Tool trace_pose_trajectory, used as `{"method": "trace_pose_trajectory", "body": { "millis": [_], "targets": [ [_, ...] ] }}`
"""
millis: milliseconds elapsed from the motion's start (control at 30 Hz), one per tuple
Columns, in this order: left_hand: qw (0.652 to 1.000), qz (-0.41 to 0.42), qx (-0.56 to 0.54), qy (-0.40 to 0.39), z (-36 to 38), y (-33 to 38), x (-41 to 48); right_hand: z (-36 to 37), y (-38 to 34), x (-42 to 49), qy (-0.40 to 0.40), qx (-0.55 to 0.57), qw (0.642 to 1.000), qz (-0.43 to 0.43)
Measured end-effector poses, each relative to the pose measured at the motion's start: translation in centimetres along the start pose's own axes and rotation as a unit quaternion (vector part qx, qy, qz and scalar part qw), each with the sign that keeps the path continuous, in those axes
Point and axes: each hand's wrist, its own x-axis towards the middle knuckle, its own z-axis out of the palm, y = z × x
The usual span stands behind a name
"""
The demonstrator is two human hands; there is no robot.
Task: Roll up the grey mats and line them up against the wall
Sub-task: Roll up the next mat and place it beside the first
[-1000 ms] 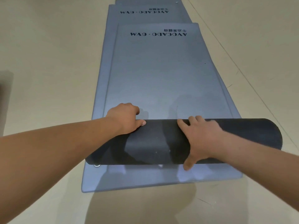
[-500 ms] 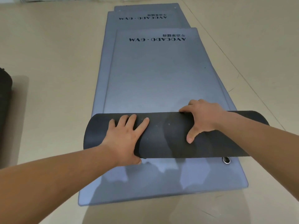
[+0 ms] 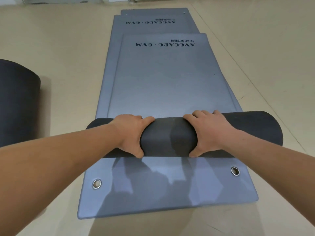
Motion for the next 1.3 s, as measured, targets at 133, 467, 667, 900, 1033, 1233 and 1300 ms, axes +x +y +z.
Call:
{"method": "trace_pose_trajectory", "body": {
  "millis": [133,467,667,900,1033,1233,1300],
  "targets": [
    [0.996,0.022,-0.08,-0.04,-0.7,0.5,-1.4,-1.6,0.8,-0.9,-0.07,0.037,0.997,-0.027],
    [0.918,-0.008,-0.303,-0.257,0.2,-0.2,-0.6,-4.5,0.9,-2.8,-0.194,0.102,0.976,-0.011],
    [0.947,-0.065,-0.292,-0.119,0.0,-4.1,-0.2,-4.1,-3.0,-4.3,-0.11,0.014,0.993,-0.037],
    [0.983,-0.065,-0.129,0.112,-0.5,-3.2,-1.7,-2.7,-3.3,-0.8,-0.08,-0.009,0.997,0.009],
    [0.982,0.006,-0.039,0.184,0.5,-0.6,-3.3,-4.4,-1.4,2.1,-0.085,0.094,0.992,0.009],
    [0.995,-0.052,0.004,0.082,3.4,1.2,-3.8,-4.5,-0.9,4.3,0.022,0.125,0.991,0.047],
    [0.995,-0.073,0.01,0.066,4.1,0.9,-3.4,-4.6,-1.4,4.0,0.062,0.087,0.994,0.034]
  ]
}}
